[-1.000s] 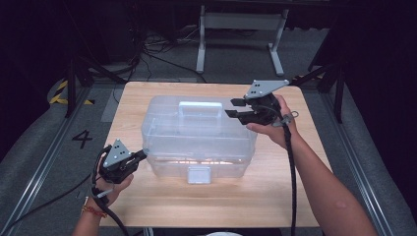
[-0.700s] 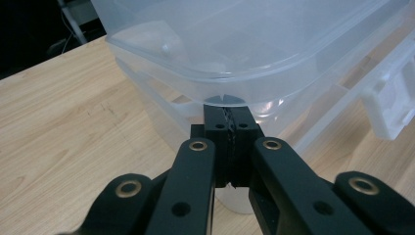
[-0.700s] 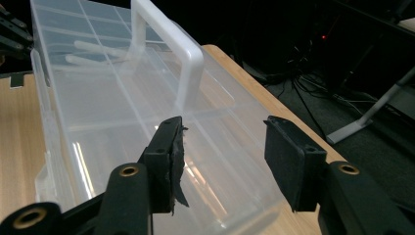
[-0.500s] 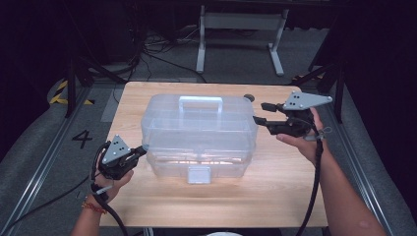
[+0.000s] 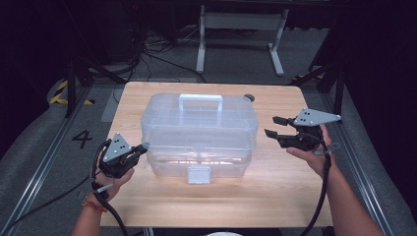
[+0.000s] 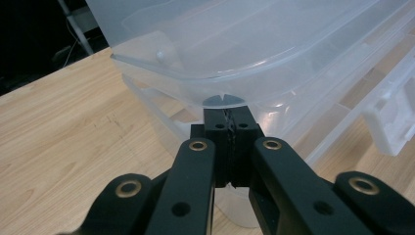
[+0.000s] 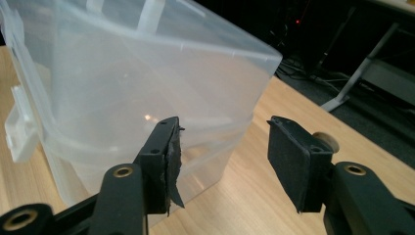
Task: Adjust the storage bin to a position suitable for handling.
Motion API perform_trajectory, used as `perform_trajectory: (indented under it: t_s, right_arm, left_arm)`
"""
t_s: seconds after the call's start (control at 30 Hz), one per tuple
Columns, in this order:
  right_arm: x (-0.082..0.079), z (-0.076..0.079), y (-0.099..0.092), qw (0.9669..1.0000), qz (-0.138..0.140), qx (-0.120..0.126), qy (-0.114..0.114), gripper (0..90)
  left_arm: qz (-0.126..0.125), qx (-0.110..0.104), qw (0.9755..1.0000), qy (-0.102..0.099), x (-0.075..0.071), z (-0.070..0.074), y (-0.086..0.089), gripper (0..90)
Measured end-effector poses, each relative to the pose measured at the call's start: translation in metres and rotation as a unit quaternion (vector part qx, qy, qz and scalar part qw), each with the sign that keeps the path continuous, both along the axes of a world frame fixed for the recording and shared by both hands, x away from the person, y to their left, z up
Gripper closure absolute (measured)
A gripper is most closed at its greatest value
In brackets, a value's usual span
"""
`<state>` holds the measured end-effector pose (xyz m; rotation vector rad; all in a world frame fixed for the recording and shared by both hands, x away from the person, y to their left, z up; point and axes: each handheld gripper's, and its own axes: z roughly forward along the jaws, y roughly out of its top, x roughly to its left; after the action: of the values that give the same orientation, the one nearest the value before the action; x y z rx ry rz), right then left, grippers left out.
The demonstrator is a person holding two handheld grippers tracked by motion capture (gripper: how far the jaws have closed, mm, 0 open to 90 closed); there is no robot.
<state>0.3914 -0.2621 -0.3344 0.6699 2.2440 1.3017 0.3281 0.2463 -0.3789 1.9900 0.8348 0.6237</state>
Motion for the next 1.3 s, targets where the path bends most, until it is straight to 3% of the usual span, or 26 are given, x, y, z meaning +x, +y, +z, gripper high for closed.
perform_trajectory:
  t_s: [0.1, 0.23, 0.37, 0.47, 0.93, 1.07, 1.3]
  right_arm:
    - [-0.001, -0.017, 0.003, 0.9998, 0.009, -0.011, 0.012, 46.1]
    - [-0.001, -0.027, 0.007, 0.9995, 0.019, -0.023, 0.012, 45.2]
    - [-0.002, -0.036, 0.014, 0.9993, 0.027, -0.022, 0.012, 44.6]
    - [-0.002, -0.040, 0.020, 0.9995, 0.031, -0.008, 0.001, 45.0]
    - [-0.007, -0.042, 0.032, 0.9986, 0.019, 0.028, -0.040, 51.9]
    - [-0.008, -0.035, 0.032, 0.9970, 0.014, 0.046, -0.062, 54.6]
    - [-0.008, -0.029, 0.034, 0.9942, -0.001, 0.054, -0.093, 60.4]
  left_arm:
    - [-0.001, -0.007, 1.0000, -0.003, 0.002, 0.003, -0.001, 89.7]
    - [-0.003, -0.010, 0.9999, -0.008, 0.003, 0.006, -0.002, 89.7]
    - [-0.003, -0.010, 0.9999, -0.007, 0.004, 0.007, -0.002, 89.7]
    - [-0.003, -0.010, 0.9999, -0.006, 0.004, 0.007, -0.002, 89.6]
    - [0.004, -0.002, 1.0000, -0.006, 0.003, 0.003, 0.001, 85.8]
    - [0.008, 0.000, 1.0000, -0.005, 0.001, 0.002, 0.005, 84.3]
    - [0.022, 0.007, 0.9997, 0.000, -0.005, -0.003, 0.018, 80.6]
